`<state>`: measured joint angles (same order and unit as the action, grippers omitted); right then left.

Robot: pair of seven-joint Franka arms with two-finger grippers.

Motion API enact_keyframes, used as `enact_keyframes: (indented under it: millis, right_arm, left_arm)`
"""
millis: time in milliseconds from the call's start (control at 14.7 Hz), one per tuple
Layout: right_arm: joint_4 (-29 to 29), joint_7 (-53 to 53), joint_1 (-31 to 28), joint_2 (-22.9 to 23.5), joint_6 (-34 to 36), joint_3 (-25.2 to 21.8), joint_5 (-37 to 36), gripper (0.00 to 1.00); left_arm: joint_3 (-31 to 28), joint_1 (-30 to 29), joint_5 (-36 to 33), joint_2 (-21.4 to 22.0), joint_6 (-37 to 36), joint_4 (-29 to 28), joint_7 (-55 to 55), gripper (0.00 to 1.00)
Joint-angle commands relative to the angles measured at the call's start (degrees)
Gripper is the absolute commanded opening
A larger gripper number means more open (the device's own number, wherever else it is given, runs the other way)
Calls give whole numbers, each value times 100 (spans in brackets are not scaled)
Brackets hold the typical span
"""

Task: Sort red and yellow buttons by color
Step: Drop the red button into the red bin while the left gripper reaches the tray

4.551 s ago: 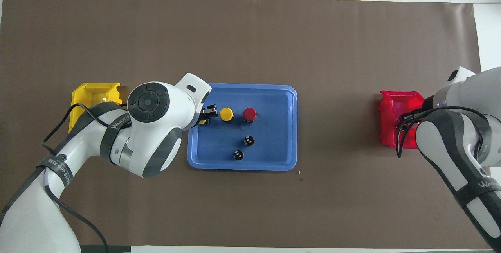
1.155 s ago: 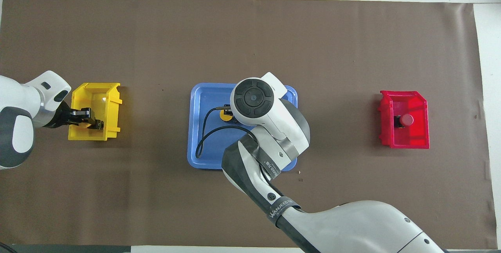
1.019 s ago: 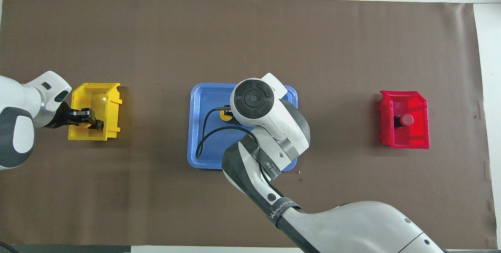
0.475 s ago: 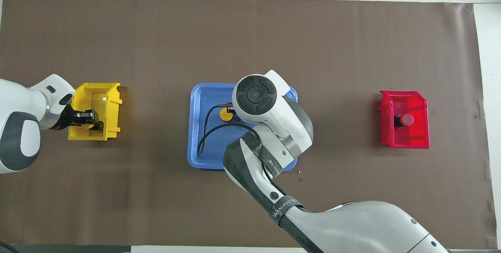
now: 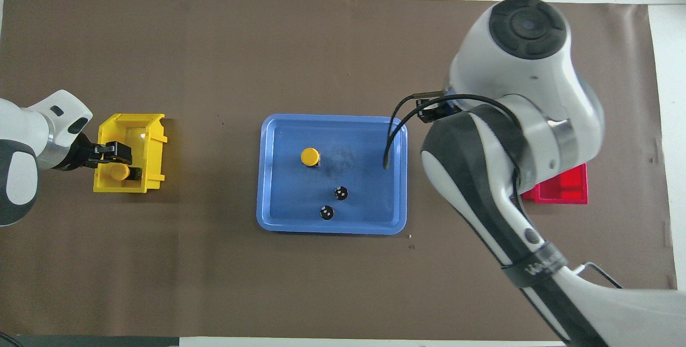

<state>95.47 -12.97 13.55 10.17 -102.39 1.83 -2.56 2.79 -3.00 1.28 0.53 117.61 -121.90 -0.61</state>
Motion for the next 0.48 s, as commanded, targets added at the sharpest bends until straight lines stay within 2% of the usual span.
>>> enact_keyframes:
  millis: [0, 68, 136, 272, 408]
  right_arm:
    - [990, 1406, -938, -691, -140, 107, 19, 14]
    - [1087, 1698, -1186, -727, -175, 98, 19, 14]
    - [1297, 1971, -1440, -788, -306, 107, 19, 14]
    - [1745, 2647, -1828, -946, -789, 98, 141, 14]
    - [2036, 2948, -2023, -1026, -1194, 98, 186, 14]
  left_arm:
    - [20, 54, -172, 158, -1052, 761, 70, 81]
    - [64, 159, -172, 158, -1239, 955, 157, 84]
    - [116, 517, -172, 149, -1223, 1001, 645, 85]
    - [134, 1456, -172, 141, -663, 826, 2417, 94]
    - [134, 2344, -172, -34, -345, 773, 3520, 99]
